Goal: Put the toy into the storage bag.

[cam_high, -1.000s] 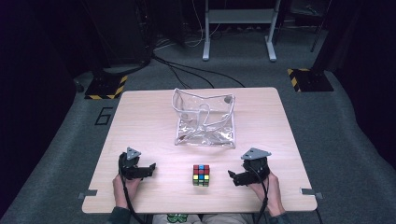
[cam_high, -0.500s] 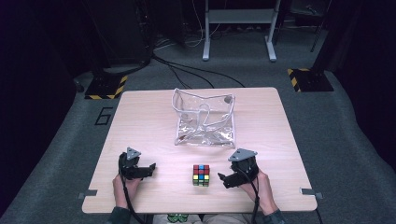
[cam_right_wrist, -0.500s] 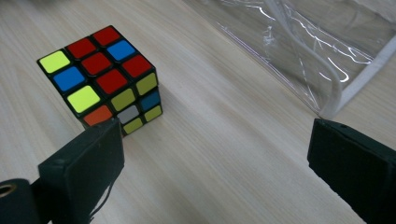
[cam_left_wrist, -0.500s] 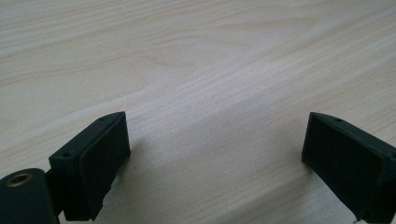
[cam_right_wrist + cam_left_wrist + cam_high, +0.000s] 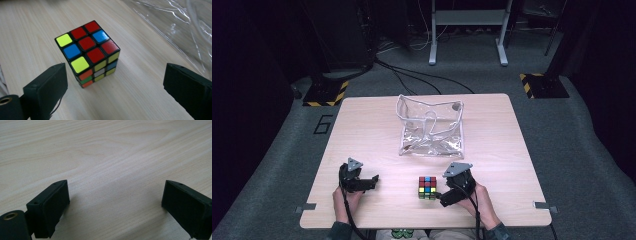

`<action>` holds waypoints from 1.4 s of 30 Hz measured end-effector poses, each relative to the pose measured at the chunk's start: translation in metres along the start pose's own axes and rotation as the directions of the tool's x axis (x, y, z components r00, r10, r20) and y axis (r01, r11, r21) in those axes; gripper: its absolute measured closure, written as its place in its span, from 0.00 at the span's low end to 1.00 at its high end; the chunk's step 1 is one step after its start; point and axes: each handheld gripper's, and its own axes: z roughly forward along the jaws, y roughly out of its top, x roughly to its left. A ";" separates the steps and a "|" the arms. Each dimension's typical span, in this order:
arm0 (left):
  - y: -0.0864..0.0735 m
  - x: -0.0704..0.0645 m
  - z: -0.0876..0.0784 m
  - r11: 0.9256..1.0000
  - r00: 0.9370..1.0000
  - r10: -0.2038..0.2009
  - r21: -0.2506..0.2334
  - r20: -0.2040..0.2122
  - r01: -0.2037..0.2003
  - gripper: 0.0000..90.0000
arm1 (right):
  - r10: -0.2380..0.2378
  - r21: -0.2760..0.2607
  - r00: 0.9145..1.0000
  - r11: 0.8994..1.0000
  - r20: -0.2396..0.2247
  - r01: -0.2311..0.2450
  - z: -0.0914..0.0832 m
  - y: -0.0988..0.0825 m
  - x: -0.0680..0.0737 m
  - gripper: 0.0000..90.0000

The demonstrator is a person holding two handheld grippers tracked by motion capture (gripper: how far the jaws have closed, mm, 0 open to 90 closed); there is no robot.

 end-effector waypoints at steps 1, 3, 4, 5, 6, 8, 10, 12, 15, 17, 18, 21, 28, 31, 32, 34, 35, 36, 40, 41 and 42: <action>0.000 0.000 0.000 1.000 1.000 0.000 0.000 0.000 0.000 0.08 | -0.007 -0.002 1.000 1.000 -0.005 0.007 0.001 0.001 0.001 0.05; 0.000 0.000 0.000 1.000 1.000 -0.006 -0.001 0.001 0.006 0.08 | -0.020 0.001 1.000 1.000 -0.018 0.020 0.004 0.004 0.004 0.05; 0.000 0.000 0.000 1.000 1.000 -0.005 -0.002 0.001 0.005 0.08 | -0.028 0.001 0.999 1.000 -0.023 0.028 0.005 0.005 0.005 0.05; 0.000 0.000 0.000 1.000 1.000 -0.006 -0.002 0.001 0.006 0.08 | -0.028 0.007 0.999 1.000 -0.028 0.028 0.007 0.006 0.006 0.05; 0.000 0.000 0.000 1.000 1.000 -0.006 -0.002 0.001 0.006 0.08 | -0.028 0.007 0.999 1.000 -0.028 0.028 0.007 0.006 0.006 0.05; 0.000 0.000 0.000 1.000 1.000 -0.006 -0.002 0.001 0.006 0.08 | -0.034 0.012 0.999 0.999 -0.036 0.034 0.010 0.008 0.009 0.05; 0.000 0.000 0.000 1.000 1.000 -0.005 -0.002 0.001 0.005 0.08 | -0.032 0.032 0.999 0.999 -0.043 0.034 0.014 0.010 0.011 0.03; 0.000 0.000 0.000 1.000 1.000 -0.005 -0.002 0.001 0.005 0.08 | -0.036 0.027 0.998 0.999 -0.051 0.037 0.018 0.012 0.012 0.03; 0.000 0.000 0.000 1.000 1.000 0.000 -0.001 0.001 0.000 0.08 | -0.059 0.030 0.996 0.998 -0.062 0.061 0.024 0.015 0.014 0.03; 0.000 0.000 0.000 1.000 1.000 0.000 -0.001 0.001 0.000 0.08 | -0.058 0.039 0.996 0.997 -0.067 0.060 0.027 0.016 0.015 0.03; 0.000 0.000 0.000 1.000 1.000 0.000 -0.001 0.001 0.000 0.08 | -0.058 0.039 0.996 0.997 -0.067 0.060 0.027 0.016 0.015 0.03; 0.000 0.000 0.000 1.000 1.000 -0.005 -0.001 0.004 0.005 0.08 | -0.081 0.063 0.994 0.994 -0.074 0.086 0.036 0.019 0.017 0.04; 0.000 0.000 0.000 1.000 1.000 -0.005 -0.001 0.004 0.005 0.08 | -0.081 0.086 0.993 0.992 -0.080 0.088 0.048 0.019 0.016 0.09; 0.000 0.000 0.000 1.000 1.000 -0.005 -0.001 0.003 0.005 0.08 | -0.097 0.092 0.992 0.990 -0.083 0.105 0.050 0.019 0.015 0.12; 0.000 0.000 0.000 1.000 1.000 -0.004 -0.001 0.004 0.004 0.08 | -0.091 0.102 0.992 0.990 -0.091 0.100 0.052 0.019 0.015 0.16; 0.000 0.000 0.000 1.000 1.000 -0.004 -0.001 0.004 0.004 0.08 | -0.096 0.112 0.992 0.988 -0.088 0.105 0.054 0.018 0.015 0.18; 0.000 0.000 0.000 1.000 1.000 -0.002 0.000 0.005 0.002 0.08 | -0.096 0.112 0.992 0.988 -0.088 0.105 0.054 0.018 0.015 0.18; 0.000 0.000 0.000 1.000 1.000 -0.003 -0.001 0.004 0.003 0.08 | -0.087 0.118 0.992 0.988 -0.089 0.097 0.055 0.018 0.015 0.26; 0.000 0.000 0.000 1.000 1.000 -0.003 -0.001 0.004 0.003 0.08 | -0.096 0.122 0.992 0.987 -0.086 0.106 0.056 0.018 0.016 0.34; 0.000 0.000 0.000 1.000 1.000 -0.003 -0.001 0.004 0.003 0.08 | -0.098 0.112 0.991 0.988 -0.086 0.107 0.055 0.018 0.016 0.35; 0.000 0.000 0.000 1.000 1.000 -0.003 -0.001 0.004 0.003 0.08 | -0.098 0.112 0.991 0.988 -0.086 0.107 0.055 0.018 0.016 0.35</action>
